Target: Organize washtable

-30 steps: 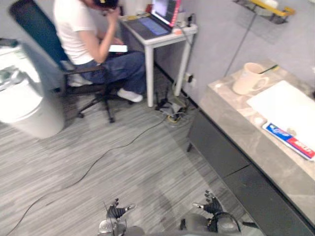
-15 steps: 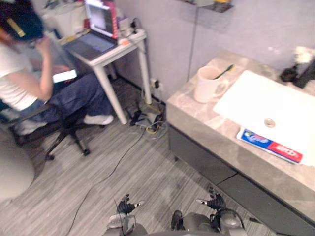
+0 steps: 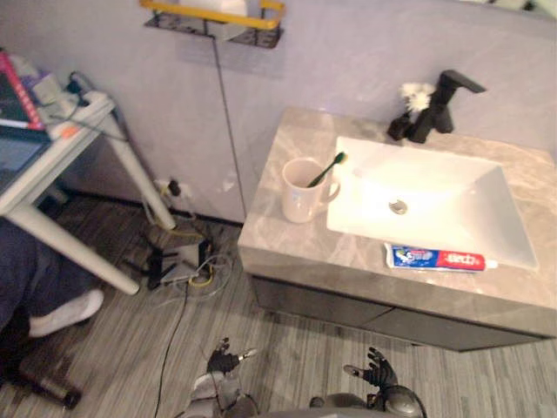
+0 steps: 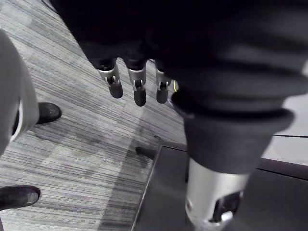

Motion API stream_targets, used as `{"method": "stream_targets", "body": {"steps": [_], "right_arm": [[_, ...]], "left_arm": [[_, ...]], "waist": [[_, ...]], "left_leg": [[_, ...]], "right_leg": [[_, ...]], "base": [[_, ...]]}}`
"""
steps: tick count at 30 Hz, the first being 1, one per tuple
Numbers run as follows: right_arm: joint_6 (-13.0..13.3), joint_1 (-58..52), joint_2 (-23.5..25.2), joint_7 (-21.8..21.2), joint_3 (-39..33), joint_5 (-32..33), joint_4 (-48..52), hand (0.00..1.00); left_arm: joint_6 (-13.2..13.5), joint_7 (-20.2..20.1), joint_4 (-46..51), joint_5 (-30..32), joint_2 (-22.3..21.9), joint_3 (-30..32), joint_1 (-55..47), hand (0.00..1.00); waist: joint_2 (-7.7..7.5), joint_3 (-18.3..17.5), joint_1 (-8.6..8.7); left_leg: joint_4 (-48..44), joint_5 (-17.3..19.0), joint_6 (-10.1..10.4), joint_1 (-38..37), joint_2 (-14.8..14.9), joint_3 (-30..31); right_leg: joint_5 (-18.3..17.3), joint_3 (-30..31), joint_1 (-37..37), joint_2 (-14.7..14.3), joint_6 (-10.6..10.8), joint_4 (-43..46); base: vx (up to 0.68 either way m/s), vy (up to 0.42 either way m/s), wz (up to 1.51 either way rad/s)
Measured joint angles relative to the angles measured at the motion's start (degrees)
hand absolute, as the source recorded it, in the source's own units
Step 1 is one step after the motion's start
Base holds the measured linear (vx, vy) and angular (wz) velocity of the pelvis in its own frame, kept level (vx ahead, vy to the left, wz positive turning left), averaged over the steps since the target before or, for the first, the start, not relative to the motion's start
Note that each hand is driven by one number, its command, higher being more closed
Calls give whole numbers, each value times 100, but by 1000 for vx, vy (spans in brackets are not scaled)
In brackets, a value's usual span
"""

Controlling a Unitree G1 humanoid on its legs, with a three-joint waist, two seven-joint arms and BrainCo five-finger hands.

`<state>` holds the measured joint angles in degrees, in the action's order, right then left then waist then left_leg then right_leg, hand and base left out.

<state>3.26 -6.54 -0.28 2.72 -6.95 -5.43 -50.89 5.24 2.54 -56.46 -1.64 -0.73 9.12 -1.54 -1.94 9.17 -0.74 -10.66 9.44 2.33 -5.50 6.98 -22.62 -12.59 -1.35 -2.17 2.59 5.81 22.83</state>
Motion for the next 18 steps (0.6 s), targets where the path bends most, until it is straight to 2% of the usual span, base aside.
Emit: {"method": "stream_targets", "body": {"steps": [1,2,3,5,8,11,12,14,16,18], "right_arm": [[2,10,-13,-15,0,-7,-20,0],[9,65,-20,-20,-5,-30,-113,0],[19,112,-17,-20,-10,-39,-231,0],[30,224,-88,-20,-52,-44,-456,0],[26,369,-230,-18,-137,-23,-631,0],[22,393,-264,-14,-149,-16,-732,0],[22,394,-271,-13,-150,-10,-742,0],[28,399,-247,-14,-162,34,-738,0],[29,398,-245,-12,-170,47,-731,0],[26,395,-258,-6,-226,55,-718,0]], "left_arm": [[2,-1,-24,-9,6,-2,2,0],[4,-4,-59,-49,26,-8,2,0],[7,-12,-136,-54,97,-23,23,0],[2,-12,-231,-57,148,-80,47,0],[-2,-13,-379,-51,149,-234,25,0],[-33,-16,-486,-44,164,-247,24,0],[-33,-20,-486,-43,174,-247,33,0],[-34,-42,-478,-41,247,-247,82,0],[-41,-62,-476,-41,305,-244,156,0],[-45,-88,-478,-41,357,-238,130,0]], "waist": [[0,-1,0],[-10,-8,13],[-62,-39,19],[-20,-89,70],[233,-94,152],[287,-135,148],[211,-107,147],[153,-67,158],[23,16,122],[20,40,125]], "left_leg": [[6,4,-6,-56,-1,-32],[7,4,-6,-104,-6,-71],[14,7,-5,-88,-75,-40],[93,6,-5,-52,-101,176],[232,1,3,-150,-111,208],[249,-12,28,-336,-98,208],[179,-7,36,-320,-96,207],[-256,21,82,-139,-25,214],[-1130,80,155,205,122,222],[-1645,79,154,307,197,224]], "right_leg": [[-45,-322,-72,125,-40,131],[-8,-861,-158,398,-132,156],[233,-1086,-184,572,-265,-107],[202,-1103,-62,515,-269,-351],[212,-1089,193,422,-279,-848],[326,-1007,474,329,-316,-1190],[329,-971,494,332,-311,-1228],[333,-944,495,356,-305,-1226],[334,-864,511,356,-303,-1215],[335,-723,591,359,-305,-1213]], "base": [[51,70,-54],[64,19,-30],[74,-17,-16],[78,-61,-2],[70,-42,-9],[43,-6,-20],[18,-17,-20],[-10,-48,-11],[-32,-64,-24],[2,29,-34]]}}
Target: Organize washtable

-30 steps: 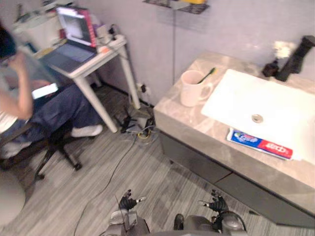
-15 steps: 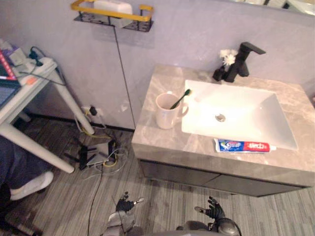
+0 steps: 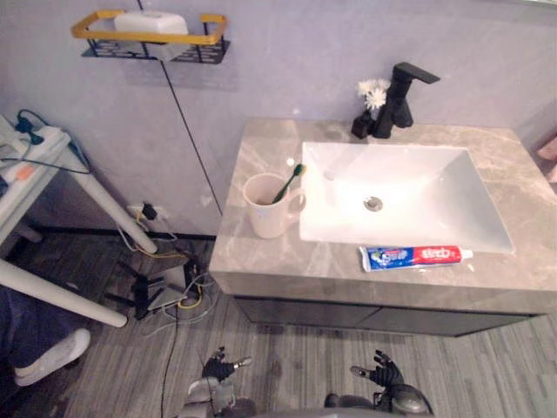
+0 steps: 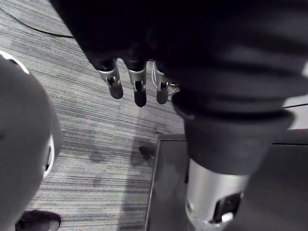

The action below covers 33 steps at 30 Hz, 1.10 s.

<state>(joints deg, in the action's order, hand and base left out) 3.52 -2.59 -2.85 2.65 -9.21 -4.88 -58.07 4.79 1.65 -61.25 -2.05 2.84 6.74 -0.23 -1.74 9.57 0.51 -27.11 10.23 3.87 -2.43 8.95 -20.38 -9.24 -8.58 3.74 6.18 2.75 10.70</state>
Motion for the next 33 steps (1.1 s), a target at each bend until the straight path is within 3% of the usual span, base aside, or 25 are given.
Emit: {"method": "stream_targets", "body": {"steps": [1,2,3,5,11,13,19,20,27,33], "right_arm": [[1,0,2,8,-49,1,10,0],[-2,-5,-30,20,-49,3,11,0],[-1,17,-143,21,-51,2,8,0],[1,32,-261,39,-113,12,14,0],[4,-88,-181,87,-165,52,57,0],[5,-116,-182,86,-192,197,66,0],[5,-241,-156,90,-461,387,39,0],[-12,-568,-163,87,-669,430,-350,0],[-11,-575,-160,81,-674,477,-351,0],[12,-696,-91,3,-820,1039,-354,0]], "left_arm": [[5,-11,1,-1,53,17,-3,0],[19,-12,6,-7,24,10,-5,0],[24,-17,6,-9,-70,-1,-5,0],[20,-20,-6,-7,-136,-41,-46,0],[22,-12,24,4,-86,23,-37,0],[17,-13,25,4,-97,20,-33,0],[10,-16,24,2,-147,26,-119,0],[9,-20,8,-11,-99,182,-344,0],[11,-19,7,-11,-99,181,-346,0],[64,-16,4,0,-48,-42,-351,0]], "waist": [[1,33,-5],[12,64,-10],[191,82,-13],[342,87,1],[174,88,-128],[179,79,-130],[238,-40,-112],[131,-232,-124],[130,-233,-122],[100,-244,-107]], "left_leg": [[-293,3,-22,86,1,78],[-11,275,0,132,-171,500],[619,273,-7,118,-325,917],[1353,325,-71,-121,-414,1249],[1535,291,-146,-325,-573,885],[1714,229,-219,-430,-614,829],[1847,189,-183,-632,-629,853],[2442,-330,-224,-692,-715,1121],[2447,-331,-225,-692,-729,1145],[2510,-339,-231,-850,-707,1158]], "right_leg": [[-1,110,63,17,-3,-5],[-1,248,56,31,-2,-12],[6,385,-25,-29,11,1],[64,615,-191,-155,122,9],[159,914,-287,-10,233,-2],[160,938,-284,13,236,-1],[163,898,-97,-2,241,-109],[811,837,101,-38,242,-954],[807,785,111,-15,247,-951],[802,718,269,6,256,-981]], "base": [[5,86,-39],[-23,135,-58],[-38,140,-60],[-39,167,-61],[-26,87,-30],[8,37,-5],[10,8,-3],[5,-2,6],[0,0,2],[0,0,3]]}}
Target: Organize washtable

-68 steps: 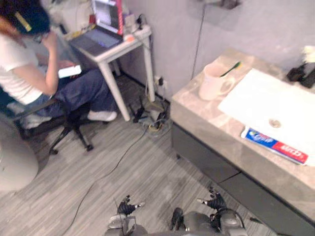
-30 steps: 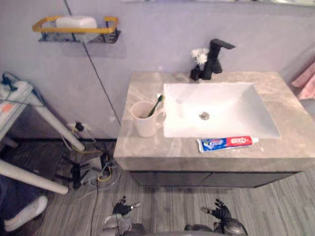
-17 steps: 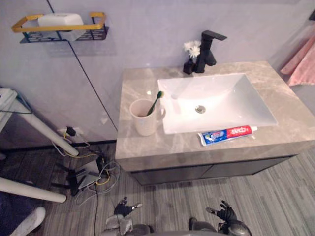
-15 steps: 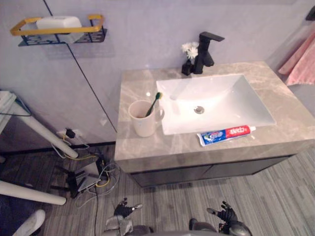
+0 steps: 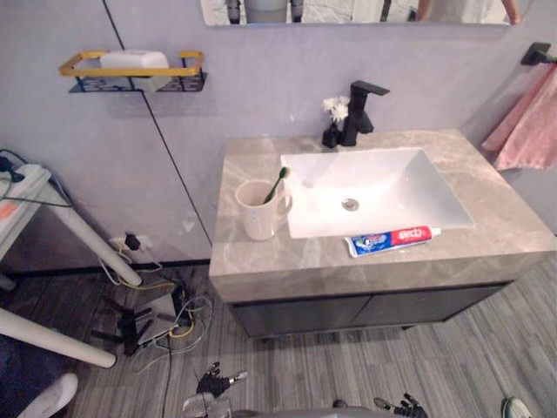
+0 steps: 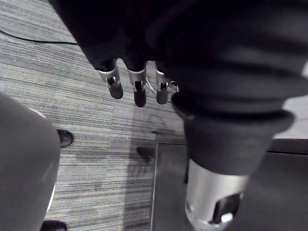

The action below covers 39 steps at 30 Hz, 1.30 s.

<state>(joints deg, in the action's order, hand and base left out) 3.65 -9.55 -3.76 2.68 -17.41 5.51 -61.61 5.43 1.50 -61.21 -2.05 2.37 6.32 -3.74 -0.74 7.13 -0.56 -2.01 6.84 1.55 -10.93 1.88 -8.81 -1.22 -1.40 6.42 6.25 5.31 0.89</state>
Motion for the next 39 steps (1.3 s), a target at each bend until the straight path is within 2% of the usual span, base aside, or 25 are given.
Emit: {"method": "stream_targets", "body": {"steps": [3,5,9,12,13,15,19,21,23,27,29,33,34,39], "right_arm": [[16,-53,10,-24,-285,307,22,0],[22,-160,-52,-13,-754,423,307,0],[34,-428,-604,84,-1701,532,1334,0],[111,-942,-1034,240,-2271,493,3164,0],[117,-990,-1048,247,-2319,462,3343,0],[171,-1178,-1086,268,-2585,201,4553,0],[254,-1228,-1109,362,-2898,-308,5943,0],[247,-1217,-1215,369,-2962,-491,6330,0],[269,-1204,-1394,368,-2927,-740,6848,0],[486,-1205,-1849,209,-2616,-1231,7637,0],[530,-1036,-2326,88,-2249,-1350,7909,0],[780,-699,-3149,-167,-1567,-1348,7932,0],[884,-543,-3540,-260,-1249,-1342,7851,0],[993,-135,-4471,-572,-245,-1321,7306,0]], "left_arm": [[9,-1,-4,2,75,-235,-6,0],[9,2,-8,3,134,-234,-32,0],[12,2,4,20,139,-214,-115,0],[24,-9,131,45,120,-109,-202,0],[26,-9,155,44,117,-99,-232,0],[32,-23,361,43,112,31,-428,0],[29,-22,511,42,105,106,-577,0],[36,-23,579,41,106,106,-634,0],[75,-34,572,29,81,109,-667,0],[111,-167,539,3,70,98,-663,0],[113,-258,494,1,73,84,-635,0],[144,-272,490,-3,119,4,-637,0],[156,-272,491,-7,128,-68,-635,0],[249,-271,501,-17,185,-296,-631,0]], "waist": [[-37,-17,70],[-60,-34,140],[-77,-45,274],[-73,-79,336],[-77,-83,345],[-125,-170,471],[-175,-274,511],[-173,-276,540],[-162,-281,597],[-178,-289,613],[-190,-285,615],[-223,-298,609],[-232,-301,605],[-242,-298,591]], "left_leg": [[9,0,0,-52,7,-48],[8,2,2,-73,7,-93],[5,15,-5,-86,8,-209],[6,17,-3,-19,31,-241],[6,17,-2,-14,37,-244],[4,16,4,75,84,-286],[-6,59,66,67,166,-405],[-7,73,77,57,170,-421],[-8,96,72,65,164,-466],[-9,111,57,102,113,-527],[-9,117,48,106,102,-523],[-26,118,38,169,83,-391],[-52,117,37,236,73,-319],[-98,114,34,340,17,-62]], "right_leg": [[1,4,30,0,2,-7],[7,42,29,-1,9,-8],[21,141,-6,-6,27,-19],[18,152,-90,-24,26,-46],[18,150,-93,-27,25,-48],[15,147,-196,-68,20,-32],[18,241,-266,-159,17,0],[18,285,-273,-173,17,-2],[15,333,-313,-177,15,-2],[17,405,-402,-172,12,-2],[18,403,-402,-152,14,-12],[28,281,-365,-103,28,-79],[40,196,-365,-83,32,-112],[64,-65,-247,-35,52,-230]], "base": [[-34,-13,-5],[-35,-5,-11],[-40,-4,-14],[-27,-12,-6],[-3,-30,1],[9,-18,-2],[31,-39,-16],[16,-14,-13],[-6,-2,-16],[-9,4,-10],[0,0,0],[-6,-13,17],[11,-16,26],[17,-16,27]]}}
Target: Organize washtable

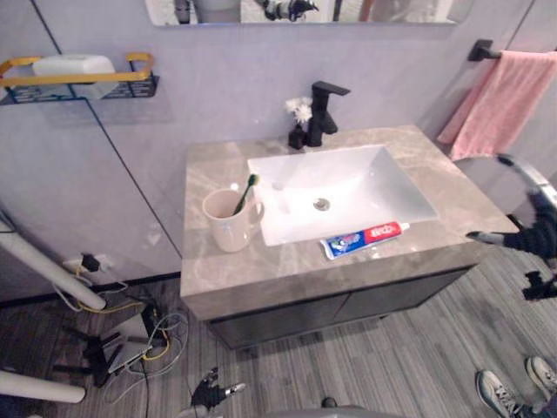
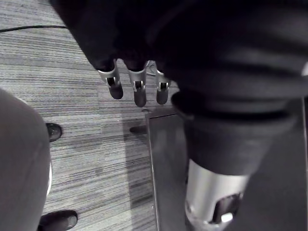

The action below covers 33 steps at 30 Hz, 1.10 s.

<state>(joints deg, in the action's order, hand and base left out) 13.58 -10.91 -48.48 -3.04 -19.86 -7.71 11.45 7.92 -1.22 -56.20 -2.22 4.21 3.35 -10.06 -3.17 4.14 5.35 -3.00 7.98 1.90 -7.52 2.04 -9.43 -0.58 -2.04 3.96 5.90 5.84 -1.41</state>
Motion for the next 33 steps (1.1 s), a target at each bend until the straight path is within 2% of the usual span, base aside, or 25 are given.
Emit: {"method": "stream_targets", "body": {"steps": [7,11,14,18,23,33], "right_arm": [[-21,89,-705,-494,1061,33,-855,0],[-53,261,-866,-608,1403,20,-1272,0],[-87,570,-879,-645,1693,-50,-1491,0],[-107,820,-966,-728,2027,-203,-1536,0],[-111,1090,-1086,-727,2112,-205,-1537,0],[-107,1295,-1089,-727,2138,-202,-1533,0]], "left_arm": [[27,-7,120,-48,76,-306,13,0],[32,-12,163,-53,77,-360,71,0],[32,-14,165,-57,93,-493,139,0],[34,-91,168,-56,113,-560,192,0],[34,-129,226,-55,184,-749,242,0],[134,-132,261,-50,191,-750,241,0]], "waist": [[18,91,-97],[66,299,-73],[115,378,-124],[132,475,-125],[110,581,-127],[92,647,-139]], "left_leg": [[-56,-2,-4,95,-24,214],[-134,-27,-38,197,-75,369],[-188,-31,-42,292,-97,394],[-191,-37,-49,316,-104,423],[-189,-43,-58,373,-111,483],[-187,-46,-63,411,-111,554]], "right_leg": [[0,-277,58,62,1,-10],[2,-418,68,119,4,1],[15,-427,-6,127,22,19],[18,-455,-14,125,23,19],[18,-533,-26,129,24,3],[18,-613,11,161,24,4]], "base": [[-2,-19,17],[-55,-14,19],[-57,-1,5],[-12,-9,3],[10,-6,7],[9,-7,4]]}}
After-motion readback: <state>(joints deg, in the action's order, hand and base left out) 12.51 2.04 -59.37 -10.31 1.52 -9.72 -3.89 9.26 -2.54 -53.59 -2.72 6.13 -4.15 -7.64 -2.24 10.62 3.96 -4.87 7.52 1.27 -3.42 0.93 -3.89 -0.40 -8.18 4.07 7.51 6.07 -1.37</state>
